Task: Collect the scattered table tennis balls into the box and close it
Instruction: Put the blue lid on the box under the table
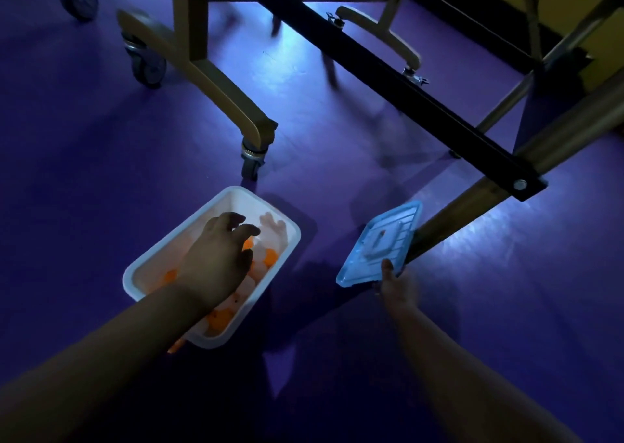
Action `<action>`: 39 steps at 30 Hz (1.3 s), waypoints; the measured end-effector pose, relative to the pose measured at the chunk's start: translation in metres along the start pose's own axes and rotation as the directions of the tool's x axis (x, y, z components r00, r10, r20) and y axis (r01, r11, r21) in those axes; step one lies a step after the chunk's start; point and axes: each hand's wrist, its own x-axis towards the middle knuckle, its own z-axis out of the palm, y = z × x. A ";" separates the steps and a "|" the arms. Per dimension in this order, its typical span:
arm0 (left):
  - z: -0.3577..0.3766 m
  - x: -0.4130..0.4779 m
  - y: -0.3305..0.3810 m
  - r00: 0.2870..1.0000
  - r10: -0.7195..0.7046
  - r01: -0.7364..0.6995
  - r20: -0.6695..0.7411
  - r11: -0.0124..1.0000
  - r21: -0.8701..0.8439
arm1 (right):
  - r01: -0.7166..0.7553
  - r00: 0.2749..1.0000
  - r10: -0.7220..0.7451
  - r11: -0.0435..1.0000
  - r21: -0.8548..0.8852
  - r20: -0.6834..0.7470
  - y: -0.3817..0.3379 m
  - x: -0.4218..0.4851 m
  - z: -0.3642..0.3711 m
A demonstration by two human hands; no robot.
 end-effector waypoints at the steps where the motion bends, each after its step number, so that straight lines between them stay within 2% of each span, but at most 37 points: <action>1: -0.003 -0.001 -0.002 1.000 -0.001 0.001 0.003 1.000 -0.009 | -0.027 0.999 0.026 0.999 0.042 0.022 -0.001 0.003 0.002; 4: -0.013 -0.006 -0.007 1.000 -0.003 0.003 -0.001 1.000 -0.013 | -0.094 0.996 0.093 0.989 0.116 0.007 -0.005 0.008 0.006; 8: -0.025 -0.011 -0.017 0.999 -0.002 0.002 -0.038 1.000 -0.019 | -0.061 0.998 0.064 0.966 0.252 -0.004 -0.011 -0.007 0.019; 11: -0.033 -0.013 -0.021 0.997 -0.060 0.058 -0.043 0.998 -0.037 | 0.061 0.998 -0.066 0.957 0.282 0.010 -0.015 -0.040 0.031; 14: -0.042 -0.012 -0.023 0.985 -0.148 0.137 -0.087 0.983 -0.126 | 0.169 0.984 -0.180 0.954 0.246 0.019 -0.010 -0.068 0.037; 17: -0.052 -0.008 -0.027 0.963 -0.256 0.215 -0.083 0.917 -0.336 | 0.392 0.917 -0.392 0.920 0.019 0.078 0.000 -0.079 0.039; 18: -0.056 -0.007 -0.027 0.944 -0.325 0.258 -0.064 0.843 -0.473 | 0.461 0.885 -0.454 0.885 -0.060 0.101 0.002 -0.080 0.038; 19: -0.059 -0.005 -0.027 0.914 -0.404 0.297 -0.036 0.727 -0.619 | 0.513 0.857 -0.502 0.851 -0.115 0.115 0.001 -0.081 0.038; 21: -0.065 -0.001 -0.027 0.836 -0.546 0.343 0.054 0.442 -0.829 | 0.581 0.813 -0.558 0.794 -0.177 0.168 -0.001 -0.080 0.037; 23: -0.069 -0.001 -0.032 0.763 -0.621 0.367 0.179 0.189 -0.911 | 0.651 0.757 -0.603 0.730 -0.209 0.251 -0.003 -0.077 0.038; 24: -0.070 -0.003 -0.037 0.738 -0.636 0.385 0.225 0.123 -0.915 | 0.689 0.722 -0.634 0.691 -0.217 0.275 -0.004 -0.074 0.039; 25: -0.069 -0.006 -0.042 0.729 -0.640 0.407 0.244 0.118 -0.906 | 0.730 0.682 -0.671 0.644 -0.227 0.291 -0.003 -0.071 0.041; 26: -0.068 -0.009 -0.047 0.726 -0.648 0.438 0.232 0.175 -0.882 | 0.769 0.639 -0.706 0.594 -0.236 0.304 -0.003 -0.069 0.043; 28: -0.062 -0.017 -0.062 0.716 -0.680 0.522 0.159 0.370 -0.768 | 0.801 0.598 -0.717 0.556 -0.224 0.358 -0.006 -0.065 0.047; 31: -0.055 -0.039 -0.077 0.715 -0.691 0.667 0.105 0.628 -0.402 | 0.749 0.647 -0.653 0.641 -0.168 0.394 -0.013 -0.058 0.063; 32: -0.053 -0.048 -0.078 0.724 -0.682 0.682 0.107 0.682 -0.264 | 0.712 0.679 -0.625 0.689 -0.137 0.385 -0.017 -0.054 0.071; 34: -0.048 -0.063 -0.078 0.725 -0.682 0.688 0.095 0.711 -0.149 | 0.616 0.743 -0.560 0.786 -0.047 0.367 -0.030 -0.049 0.086; 36: -0.040 -0.076 -0.074 0.701 -0.709 0.710 0.077 0.682 -0.178 | 0.544 0.782 -0.511 0.839 0.010 0.357 -0.045 -0.047 0.100; 39: -0.024 -0.094 -0.067 0.651 -0.754 0.737 0.088 0.600 -0.310 | 0.568 0.761 -0.513 0.823 -0.024 0.397 -0.067 -0.045 0.118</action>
